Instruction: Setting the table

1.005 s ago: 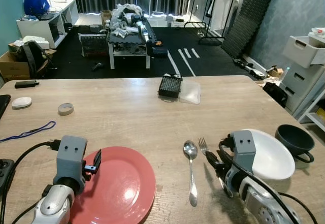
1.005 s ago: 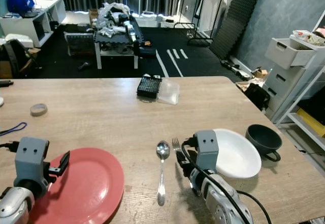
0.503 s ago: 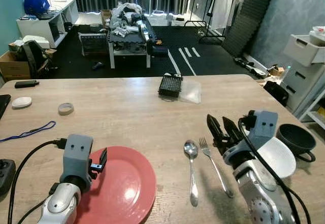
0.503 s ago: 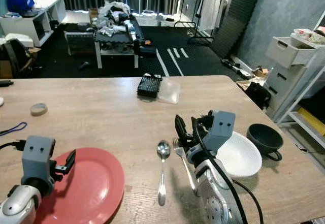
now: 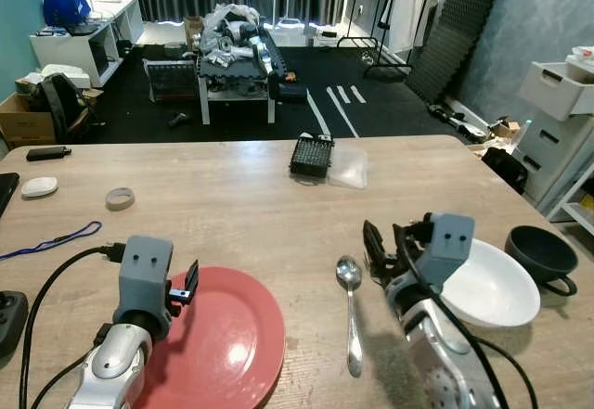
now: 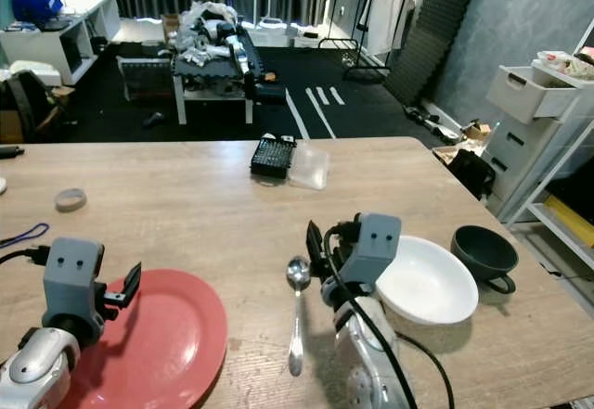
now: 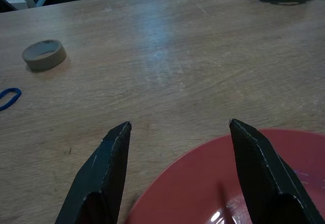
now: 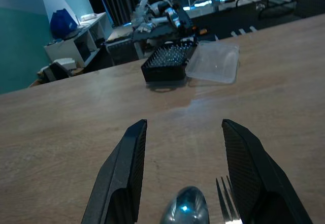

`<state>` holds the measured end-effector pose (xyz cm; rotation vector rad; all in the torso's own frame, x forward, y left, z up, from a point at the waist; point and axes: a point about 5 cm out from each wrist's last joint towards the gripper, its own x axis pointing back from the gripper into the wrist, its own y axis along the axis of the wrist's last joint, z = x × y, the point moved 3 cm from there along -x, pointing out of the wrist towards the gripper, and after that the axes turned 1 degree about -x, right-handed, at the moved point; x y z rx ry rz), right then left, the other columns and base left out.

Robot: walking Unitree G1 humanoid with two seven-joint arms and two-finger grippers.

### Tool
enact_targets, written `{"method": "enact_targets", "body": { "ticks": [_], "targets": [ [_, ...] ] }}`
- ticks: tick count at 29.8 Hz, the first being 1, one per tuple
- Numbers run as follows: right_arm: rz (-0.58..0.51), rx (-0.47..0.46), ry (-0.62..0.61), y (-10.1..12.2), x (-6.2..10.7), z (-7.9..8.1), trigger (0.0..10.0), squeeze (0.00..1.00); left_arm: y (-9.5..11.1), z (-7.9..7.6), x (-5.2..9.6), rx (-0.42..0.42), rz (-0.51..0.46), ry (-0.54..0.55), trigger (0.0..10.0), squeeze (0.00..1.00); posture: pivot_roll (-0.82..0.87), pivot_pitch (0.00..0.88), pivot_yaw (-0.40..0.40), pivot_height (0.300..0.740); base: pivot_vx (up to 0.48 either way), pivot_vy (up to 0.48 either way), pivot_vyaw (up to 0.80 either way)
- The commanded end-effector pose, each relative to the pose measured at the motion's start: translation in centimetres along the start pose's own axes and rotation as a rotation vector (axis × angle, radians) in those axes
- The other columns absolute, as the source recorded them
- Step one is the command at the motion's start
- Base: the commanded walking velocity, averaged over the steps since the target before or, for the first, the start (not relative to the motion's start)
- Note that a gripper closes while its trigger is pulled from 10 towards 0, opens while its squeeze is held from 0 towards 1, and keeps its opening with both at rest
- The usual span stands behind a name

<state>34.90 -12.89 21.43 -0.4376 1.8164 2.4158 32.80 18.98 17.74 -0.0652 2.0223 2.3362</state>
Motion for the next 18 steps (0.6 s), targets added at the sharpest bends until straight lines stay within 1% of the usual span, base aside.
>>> {"method": "enact_targets", "body": {
  "ticks": [1, 5, 11, 18],
  "targets": [
    [0.003, 0.007, -0.017, -0.38, 0.21, -0.27, 10.0, 0.00, -0.41, -0.32, 0.08, 0.004, 0.014, -0.006, 10.0, 0.00, 0.08, 0.131, 0.051, 0.740, 0.000, 0.000, 0.00],
    [-0.011, 0.017, -0.018, -0.29, 0.08, -0.35, 10.0, 0.00, -0.43, -0.48, 0.02, 0.004, 0.014, -0.010, 10.0, 0.00, 0.08, 0.127, 0.048, 0.740, 0.000, 0.000, 0.00],
    [-0.017, 0.026, -0.026, -0.21, 0.08, -0.80, 10.0, 0.00, -0.50, -0.29, 0.03, 0.004, 0.014, -0.002, 10.0, 0.00, 0.08, 0.122, 0.043, 0.740, 0.000, 0.000, 0.00],
    [-0.026, 0.050, -0.026, -0.28, 0.19, -0.93, 10.0, 0.00, -0.48, -0.39, 0.41, -0.004, 0.012, -0.014, 10.0, 0.00, 0.08, 0.110, 0.046, 0.740, 0.000, 0.000, 0.00]
  ]
}}
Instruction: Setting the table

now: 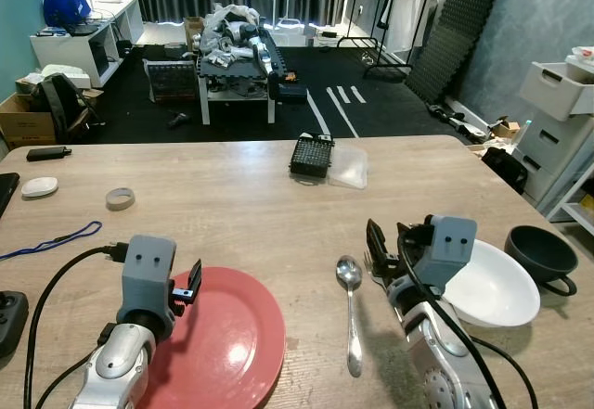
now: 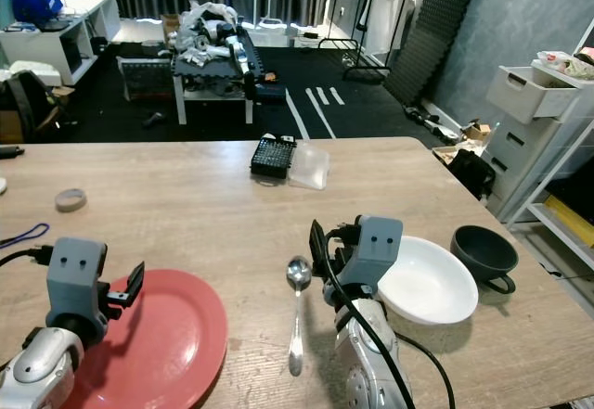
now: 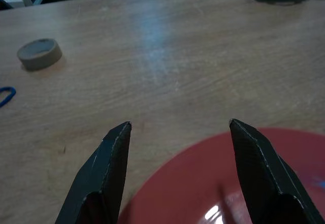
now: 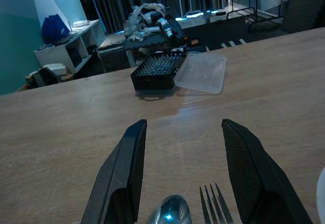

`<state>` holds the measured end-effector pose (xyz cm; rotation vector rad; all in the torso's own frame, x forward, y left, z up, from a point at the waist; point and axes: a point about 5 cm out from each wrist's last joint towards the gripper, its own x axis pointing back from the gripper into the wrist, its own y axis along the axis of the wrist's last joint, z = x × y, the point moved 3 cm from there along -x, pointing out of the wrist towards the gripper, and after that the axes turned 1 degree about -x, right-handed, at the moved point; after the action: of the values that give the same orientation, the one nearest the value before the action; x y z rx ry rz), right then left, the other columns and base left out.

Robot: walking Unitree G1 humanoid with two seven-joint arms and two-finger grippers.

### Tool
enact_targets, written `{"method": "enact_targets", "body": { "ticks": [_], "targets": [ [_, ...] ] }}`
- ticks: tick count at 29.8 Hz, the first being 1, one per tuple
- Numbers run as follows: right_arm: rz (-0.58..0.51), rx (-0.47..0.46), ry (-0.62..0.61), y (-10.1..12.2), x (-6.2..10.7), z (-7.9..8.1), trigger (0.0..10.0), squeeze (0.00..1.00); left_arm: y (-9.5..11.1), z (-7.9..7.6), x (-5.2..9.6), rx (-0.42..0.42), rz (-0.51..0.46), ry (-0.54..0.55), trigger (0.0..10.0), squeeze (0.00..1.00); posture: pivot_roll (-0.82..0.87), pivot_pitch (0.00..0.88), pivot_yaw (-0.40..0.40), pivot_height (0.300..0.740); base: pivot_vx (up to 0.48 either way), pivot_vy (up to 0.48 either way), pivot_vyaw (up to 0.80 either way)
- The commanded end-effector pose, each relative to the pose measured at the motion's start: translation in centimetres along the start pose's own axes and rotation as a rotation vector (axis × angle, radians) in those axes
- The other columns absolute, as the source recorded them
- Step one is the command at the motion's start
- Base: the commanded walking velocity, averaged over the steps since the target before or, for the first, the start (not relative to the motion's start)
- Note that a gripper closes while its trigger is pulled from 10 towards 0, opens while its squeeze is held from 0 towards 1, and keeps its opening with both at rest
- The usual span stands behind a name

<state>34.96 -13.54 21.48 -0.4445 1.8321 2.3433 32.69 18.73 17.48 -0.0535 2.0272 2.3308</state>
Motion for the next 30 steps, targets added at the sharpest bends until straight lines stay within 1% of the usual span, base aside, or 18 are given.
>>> {"method": "enact_targets", "body": {
  "ticks": [1, 3, 4, 5, 7, 10, 12, 13, 14, 16, 18, 21, 23, 27, 30],
  "targets": [
    [0.011, 0.012, -0.011, -0.5, 0.3, -0.3, 10.0, 0.00, -0.3, -0.1, 0.4, -0.012, 0.006, -0.010, 10.0, 0.00, 0.07, 0.108, 0.046, 0.740, 0.000, 0.000, 0.00],
    [0.001, 0.026, -0.012, -0.5, 0.6, -0.5, 10.0, 0.00, 0.0, -0.3, 0.9, -0.027, -0.013, -0.021, 10.0, 0.00, 0.08, 0.106, 0.043, 0.740, 0.000, 0.000, 0.00],
    [0.001, 0.026, -0.012, -0.5, 0.6, -0.5, 10.0, 0.00, 0.0, -0.3, 0.9, -0.027, -0.013, -0.021, 10.0, 0.00, 0.08, 0.106, 0.043, 0.740, 0.000, 0.000, 0.00],
    [-0.009, 0.028, -0.009, -0.4, 1.0, -0.5, 10.0, 0.00, 0.4, -0.6, 1.3, -0.031, -0.033, -0.030, 10.0, 0.00, 0.08, 0.106, 0.043, 0.740, 0.000, 0.000, 0.00],
    [-0.015, 0.022, 0.000, -0.3, 1.4, -0.3, 10.0, 0.00, 1.2, -0.9, 1.5, -0.030, -0.061, -0.035, 10.0, 0.00, 0.08, 0.107, 0.040, 0.740, 0.000, 0.000, 0.00],
    [-0.008, 0.036, 0.014, -0.4, 2.0, -0.1, 10.0, 0.00, 2.2, -1.5, 1.6, -0.036, -0.100, -0.050, 10.0, 0.00, 0.08, 0.106, 0.035, 0.740, 0.000, 0.000, 0.00],
    [0.006, 0.045, 0.013, -0.9, 2.7, -0.2, 10.0, 0.00, 2.5, -1.8, 1.7, -0.051, -0.112, -0.062, 10.0, 0.00, 0.08, 0.105, 0.036, 0.740, 0.000, 0.000, 0.00],
    [0.006, 0.045, 0.013, -0.9, 2.7, -0.2, 10.0, 0.00, 2.5, -1.8, 1.7, -0.051, -0.112, -0.062, 10.0, 0.00, 0.08, 0.105, 0.036, 0.740, 0.000, 0.000, 0.00],
    [0.028, 0.044, 0.002, -1.4, 3.3, -0.5, 10.0, 0.00, 2.4, -1.9, 1.7, -0.051, -0.108, -0.065, 10.0, 0.00, 0.08, 0.105, 0.036, 0.740, 0.000, 0.000, 0.00],
    [0.065, 0.049, -0.024, -2.4, 4.5, -1.3, 10.0, 0.00, 1.4, -2.2, 2.1, -0.035, -0.072, -0.077, 10.0, 0.00, 0.07, 0.104, 0.042, 0.740, 0.000, 0.000, 0.00],
    [0.066, 0.051, -0.027, -2.5, 4.7, -1.4, 10.0, 0.00, 1.3, -2.3, 2.3, -0.027, -0.063, -0.080, 10.0, 0.00, 0.07, 0.102, 0.043, 0.740, 0.000, 0.000, 0.00],
    [0.055, 0.042, -0.041, -2.3, 4.6, -1.7, 10.0, 0.00, 0.8, -2.9, 2.7, -0.017, -0.045, -0.098, 10.0, 0.00, 0.07, 0.097, 0.048, 0.740, 0.000, 0.000, 0.00],
    [0.051, 0.035, -0.063, -2.8, 4.5, -2.0, 10.0, 0.00, -0.1, -3.2, 3.0, -0.016, -0.019, -0.097, 10.0, 0.00, 0.07, 0.088, 0.050, 0.740, 0.000, 0.000, 0.00],
    [0.057, 0.031, -0.073, -3.3, 4.5, -2.0, 10.0, 0.00, -0.6, -3.2, 3.2, -0.013, -0.005, -0.085, 10.0, 0.00, 0.07, 0.087, 0.051, 0.740, 0.000, 0.000, 0.00],
    [0.070, 0.022, -0.070, -3.9, 4.7, -1.8, 10.0, 0.00, -0.9, -3.0, 3.3, -0.013, -0.001, -0.070, 10.0, 0.00, 0.08, 0.082, 0.052, 0.740, 0.000, 0.000, 0.00]
  ]
}}
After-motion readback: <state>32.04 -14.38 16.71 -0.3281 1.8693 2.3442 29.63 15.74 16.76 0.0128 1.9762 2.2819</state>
